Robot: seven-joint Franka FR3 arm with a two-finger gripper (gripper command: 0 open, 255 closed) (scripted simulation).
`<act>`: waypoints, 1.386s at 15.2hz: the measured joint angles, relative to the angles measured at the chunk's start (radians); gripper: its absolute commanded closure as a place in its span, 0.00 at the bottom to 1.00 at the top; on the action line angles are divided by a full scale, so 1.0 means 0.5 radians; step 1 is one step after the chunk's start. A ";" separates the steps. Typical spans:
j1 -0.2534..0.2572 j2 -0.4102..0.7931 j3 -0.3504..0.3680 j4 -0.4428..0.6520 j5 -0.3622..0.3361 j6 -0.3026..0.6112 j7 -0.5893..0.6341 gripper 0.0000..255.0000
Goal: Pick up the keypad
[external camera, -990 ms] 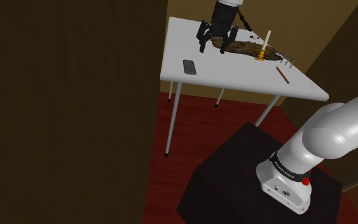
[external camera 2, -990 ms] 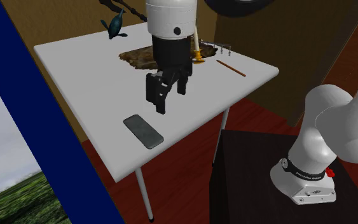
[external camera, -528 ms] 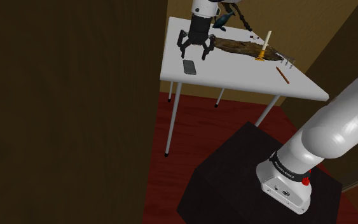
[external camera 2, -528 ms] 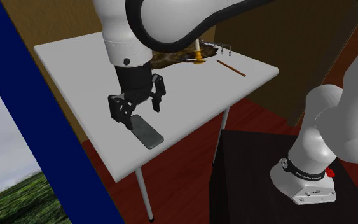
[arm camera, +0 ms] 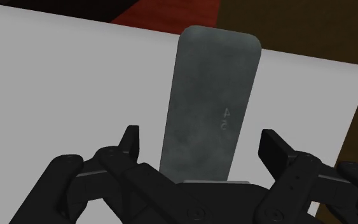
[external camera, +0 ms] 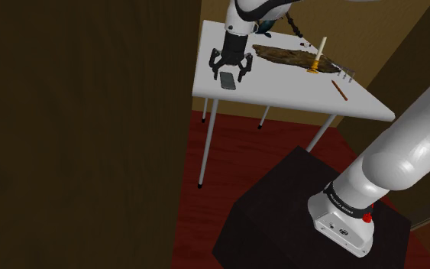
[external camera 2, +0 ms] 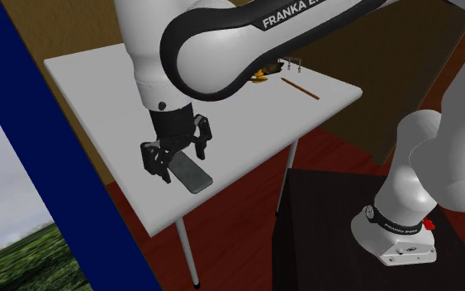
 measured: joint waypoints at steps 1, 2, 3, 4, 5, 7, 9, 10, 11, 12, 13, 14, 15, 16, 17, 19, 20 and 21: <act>0.001 0.000 0.001 -0.010 0.000 0.011 0.001 1.00; 0.001 -0.002 0.001 -0.014 -0.001 0.015 0.003 1.00; 0.001 -0.005 0.000 -0.015 -0.001 0.017 0.003 1.00; 0.001 -0.005 0.000 -0.016 -0.001 0.019 0.004 1.00; 0.001 -0.005 0.000 -0.016 -0.001 0.020 0.004 1.00; 0.001 -0.007 0.000 -0.018 -0.001 0.022 0.002 1.00; 0.000 -0.009 0.000 -0.021 0.000 0.025 0.001 1.00; 0.001 -0.009 0.000 -0.022 0.000 0.026 0.002 1.00; 0.001 -0.008 0.000 -0.019 0.000 0.024 0.002 1.00; 0.001 -0.007 0.001 -0.011 0.000 0.011 0.002 1.00; 0.002 -0.012 0.001 -0.001 0.002 -0.007 0.003 1.00; 0.000 -0.015 0.000 0.019 0.002 -0.031 0.001 1.00; 0.000 -0.016 -0.001 0.042 0.002 -0.056 0.001 1.00; 0.000 -0.024 -0.001 0.053 0.003 -0.076 0.002 1.00; 0.000 -0.028 0.000 0.082 0.003 -0.107 0.003 1.00; 0.000 -0.039 -0.001 0.120 0.005 -0.156 0.005 1.00; 0.001 -0.043 0.001 0.144 0.005 -0.185 0.009 1.00; 0.001 -0.041 0.000 0.176 0.004 -0.214 0.010 1.00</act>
